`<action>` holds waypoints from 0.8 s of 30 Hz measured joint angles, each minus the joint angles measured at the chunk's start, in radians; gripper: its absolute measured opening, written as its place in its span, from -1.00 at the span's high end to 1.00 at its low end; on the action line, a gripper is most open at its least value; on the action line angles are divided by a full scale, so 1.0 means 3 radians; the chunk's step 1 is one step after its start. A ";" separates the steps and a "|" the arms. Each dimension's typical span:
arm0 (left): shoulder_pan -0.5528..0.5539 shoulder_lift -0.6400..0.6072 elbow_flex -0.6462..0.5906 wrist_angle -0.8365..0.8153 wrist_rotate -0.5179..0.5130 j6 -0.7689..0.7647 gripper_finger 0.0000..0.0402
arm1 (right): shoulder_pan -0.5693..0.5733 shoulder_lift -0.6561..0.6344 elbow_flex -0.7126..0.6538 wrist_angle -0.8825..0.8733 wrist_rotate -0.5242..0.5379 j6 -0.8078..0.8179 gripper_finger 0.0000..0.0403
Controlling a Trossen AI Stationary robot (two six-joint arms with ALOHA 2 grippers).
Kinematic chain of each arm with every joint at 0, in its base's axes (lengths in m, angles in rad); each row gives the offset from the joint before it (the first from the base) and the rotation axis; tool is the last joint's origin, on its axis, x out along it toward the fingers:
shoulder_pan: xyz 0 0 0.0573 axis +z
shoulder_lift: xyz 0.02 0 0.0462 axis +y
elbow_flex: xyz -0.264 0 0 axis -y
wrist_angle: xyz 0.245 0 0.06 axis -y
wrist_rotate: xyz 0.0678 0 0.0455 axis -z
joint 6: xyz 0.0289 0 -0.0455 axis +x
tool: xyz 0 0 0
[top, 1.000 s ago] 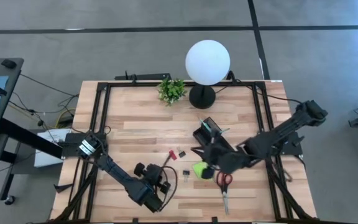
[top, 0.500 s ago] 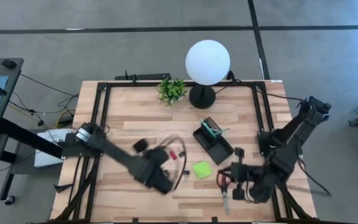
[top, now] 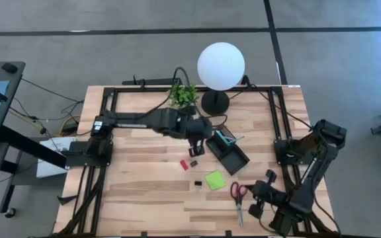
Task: Pick and place office supplies into organizer
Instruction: Put the brown ballpoint pen into the desk organizer
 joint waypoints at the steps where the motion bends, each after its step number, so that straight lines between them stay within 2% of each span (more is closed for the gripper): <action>1: 0.0041 0.0039 0.0000 -0.0030 0.0067 0.0004 0.94 | 0.0023 -0.0009 0.0003 -0.0048 0.0070 0.0075 0.97; 7: 0.0181 0.0329 -0.0001 -0.0023 0.0288 0.0068 0.94 | -0.0001 -0.0034 0.0006 -0.0116 0.0187 0.0082 0.97; 18: 0.0193 0.0431 0.0066 0.0057 0.0181 0.0341 0.94 | -0.0026 -0.0029 0.0006 -0.0132 0.0184 0.0077 0.97; 24: 0.0181 0.0429 0.0056 -0.0058 0.0156 0.0247 0.94 | -0.0275 -0.0029 0.0006 -0.0817 0.0278 0.0380 0.99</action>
